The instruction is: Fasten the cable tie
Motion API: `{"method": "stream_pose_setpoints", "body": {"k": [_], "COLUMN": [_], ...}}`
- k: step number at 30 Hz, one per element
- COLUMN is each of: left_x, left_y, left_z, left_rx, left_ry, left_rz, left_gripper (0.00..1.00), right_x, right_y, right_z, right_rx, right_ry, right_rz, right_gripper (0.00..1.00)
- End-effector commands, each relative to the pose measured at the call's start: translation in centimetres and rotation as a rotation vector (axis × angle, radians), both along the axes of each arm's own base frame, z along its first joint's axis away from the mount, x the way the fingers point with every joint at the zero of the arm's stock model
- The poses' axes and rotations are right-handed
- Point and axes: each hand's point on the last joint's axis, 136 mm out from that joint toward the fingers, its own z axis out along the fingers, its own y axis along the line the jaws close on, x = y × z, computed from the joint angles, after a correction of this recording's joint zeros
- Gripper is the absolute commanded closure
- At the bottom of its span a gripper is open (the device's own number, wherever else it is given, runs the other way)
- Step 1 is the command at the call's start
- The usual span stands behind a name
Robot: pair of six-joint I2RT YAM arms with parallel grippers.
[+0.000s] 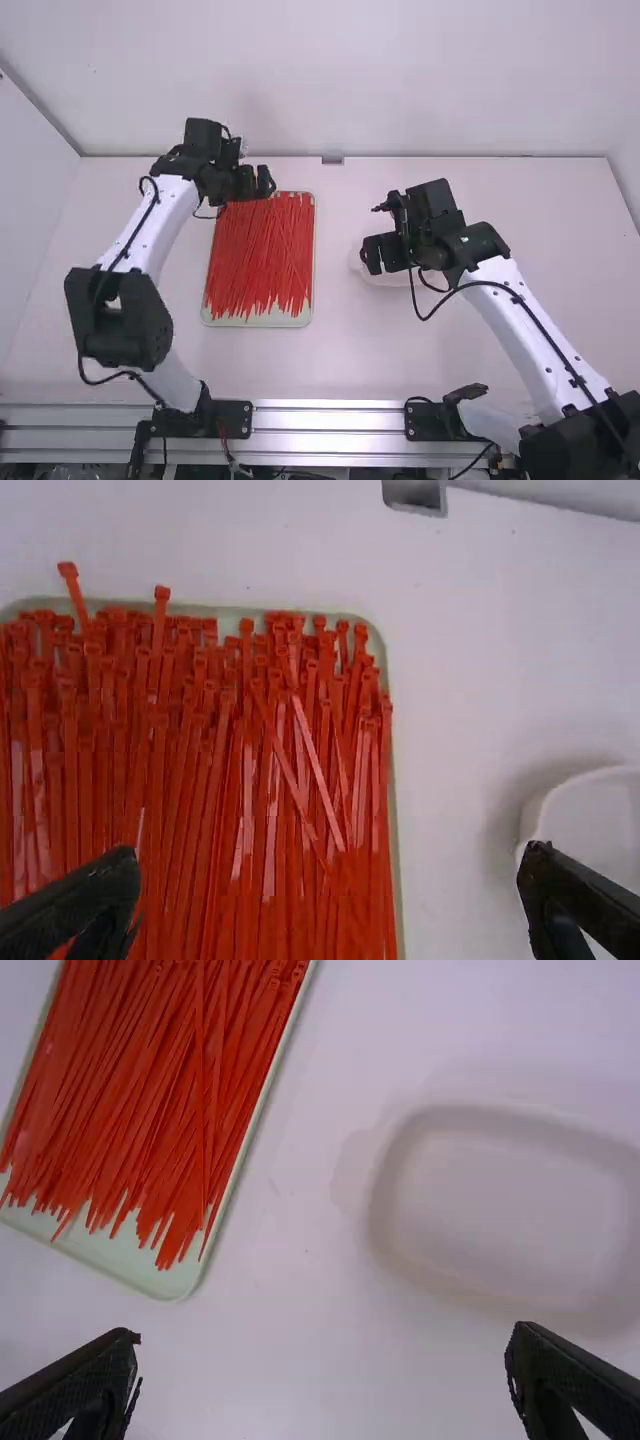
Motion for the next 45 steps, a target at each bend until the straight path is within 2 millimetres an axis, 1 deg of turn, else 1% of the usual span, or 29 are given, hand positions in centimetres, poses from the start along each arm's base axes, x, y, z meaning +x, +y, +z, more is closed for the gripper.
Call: {"method": "stream_pose_setpoints", "body": {"k": [1, 5, 6, 9, 11, 13, 15, 16, 17, 18, 20, 21, 22, 24, 25, 26, 28, 34, 37, 40, 43, 45], "left_x": [1.9, 4.6, 4.7, 6.3, 6.9, 7.7, 8.1, 8.4, 8.4, 8.6, 8.8, 8.8, 8.9, 8.8, 8.8, 8.7, 8.7, 8.7, 8.6, 8.6, 8.6, 8.6], "left_y": [-0.3, 0.0, 0.0, 0.4, 0.6, 0.4, -0.1, -0.3, -0.5, -1.0, -1.5, -2.0, -2.2, -2.4, -2.4, -2.4, -2.4, -1.2, -0.6, -0.6, -0.5, -0.4], "left_z": [0.1, -1.4, -1.4, -3.2, -4.2, -5.8, -6.8, -7.8, -8.2, -9.1, -9.8, -10.6, -11.2, -12.1, -12.8, -13.2, -13.5, -13.8, -14.0, -14.0, -14.0, -14.0], "left_rx": [-0.004, 0.005, 0.004, -0.005, -0.007, -0.025, -0.04, -0.042, -0.044, -0.05, -0.056, -0.051, -0.041, -0.025, -0.008, 0.0, 0.007, 0.051, 0.073, 0.075, 0.076, 0.08], "left_ry": [-0.006, 0.0, -0.001, 0.009, 0.014, 0.025, 0.034, 0.045, 0.049, 0.059, 0.064, 0.071, 0.077, 0.09, 0.101, 0.108, 0.111, 0.117, 0.118, 0.12, 0.121, 0.121], "left_rz": [0.018, 0.057, 0.057, 0.115, 0.144, 0.163, 0.168, 0.178, 0.18, 0.171, 0.16, 0.153, 0.154, 0.172, 0.186, 0.19, 0.192, 0.255, 0.271, 0.271, 0.281, 0.283], "left_gripper": [0.01, 0.01, 0.01, 0.0, 0.0, 0.04, 0.07, 0.07, 0.08, 0.1, 0.13, 0.14, 0.18, 0.21, 0.27, 0.3, 0.33, 0.44, 0.47, 0.5, 0.57, 0.58], "right_x": [0.3, 0.4, 0.4, 0.3, 0.2, 0.1, 0.1, 0.2, 0.2, 0.2, 0.1, 0.1, 0.1, 0.2, 0.2, 0.2, 0.1, 0.1, 0.0, 0.0, 0.1, 0.1], "right_y": [0.3, -0.3, -0.3, -0.8, -0.8, -0.8, -0.8, -0.8, -0.8, -0.8, -0.7, -0.7, -0.8, -0.8, -0.9, -0.9, -0.9, -0.9, -0.9, -0.9, -1.0, -1.2], "right_z": [0.7, 0.6, 0.6, 0.4, 0.3, 0.3, 0.3, 0.3, 0.3, 0.3, 0.3, 0.3, 0.3, 0.3, 0.3, 0.3, 0.3, 0.2, 0.2, 0.2, 0.2, 0.2], "right_rx": [0.008, 0.004, 0.004, 0.007, 0.003, 0.002, 0.002, 0.002, 0.002, 0.002, 0.002, 0.003, 0.001, -0.001, 0.0, 0.0, -0.003, -0.005, -0.005, -0.005, -0.012, -0.018], "right_ry": [-0.012, -0.004, -0.003, 0.019, 0.024, 0.024, 0.022, 0.022, 0.023, 0.024, 0.023, 0.023, 0.022, 0.022, 0.023, 0.023, 0.026, 0.027, 0.027, 0.027, 0.025, 0.023], "right_rz": [0.007, -0.012, -0.014, -0.044, -0.043, -0.039, -0.038, -0.04, -0.041, -0.042, -0.038, -0.039, -0.04, -0.041, -0.043, -0.042, -0.041, -0.039, -0.039, -0.039, -0.044, -0.048], "right_gripper": [0.02, 0.02, 0.02, 0.02, 0.02, 0.02, 0.02, 0.02, 0.02, 0.02, 0.02, 0.02, 0.02, 0.02, 0.02, 0.02, 0.02, 0.02, 0.02, 0.02, 0.02, 0.02]}}
